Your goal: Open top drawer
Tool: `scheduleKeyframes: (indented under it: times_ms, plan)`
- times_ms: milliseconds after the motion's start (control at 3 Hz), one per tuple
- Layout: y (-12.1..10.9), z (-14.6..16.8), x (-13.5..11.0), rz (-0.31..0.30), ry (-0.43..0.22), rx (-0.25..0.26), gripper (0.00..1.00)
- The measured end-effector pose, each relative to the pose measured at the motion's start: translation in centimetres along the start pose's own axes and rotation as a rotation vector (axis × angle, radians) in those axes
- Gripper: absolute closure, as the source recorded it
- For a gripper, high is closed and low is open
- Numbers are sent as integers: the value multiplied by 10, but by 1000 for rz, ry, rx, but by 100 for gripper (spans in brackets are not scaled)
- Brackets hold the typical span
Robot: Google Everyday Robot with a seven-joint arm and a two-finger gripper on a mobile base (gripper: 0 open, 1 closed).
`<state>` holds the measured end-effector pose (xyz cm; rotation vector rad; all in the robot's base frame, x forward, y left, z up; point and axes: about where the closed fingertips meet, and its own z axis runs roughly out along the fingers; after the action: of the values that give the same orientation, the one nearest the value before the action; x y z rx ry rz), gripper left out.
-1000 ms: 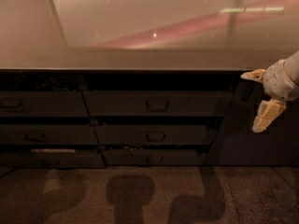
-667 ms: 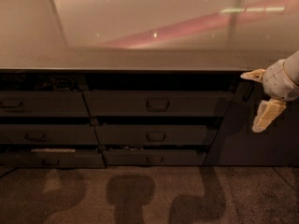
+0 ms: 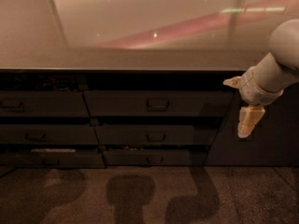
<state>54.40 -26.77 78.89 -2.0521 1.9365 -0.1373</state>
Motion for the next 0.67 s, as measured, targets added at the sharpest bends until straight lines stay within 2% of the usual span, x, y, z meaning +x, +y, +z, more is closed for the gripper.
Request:
scheduleKeyframes:
  times_ms: [333, 667]
  plan:
    - [10, 17, -55, -142, 78, -14, 0]
    - [31, 38, -90, -241, 128, -60, 0]
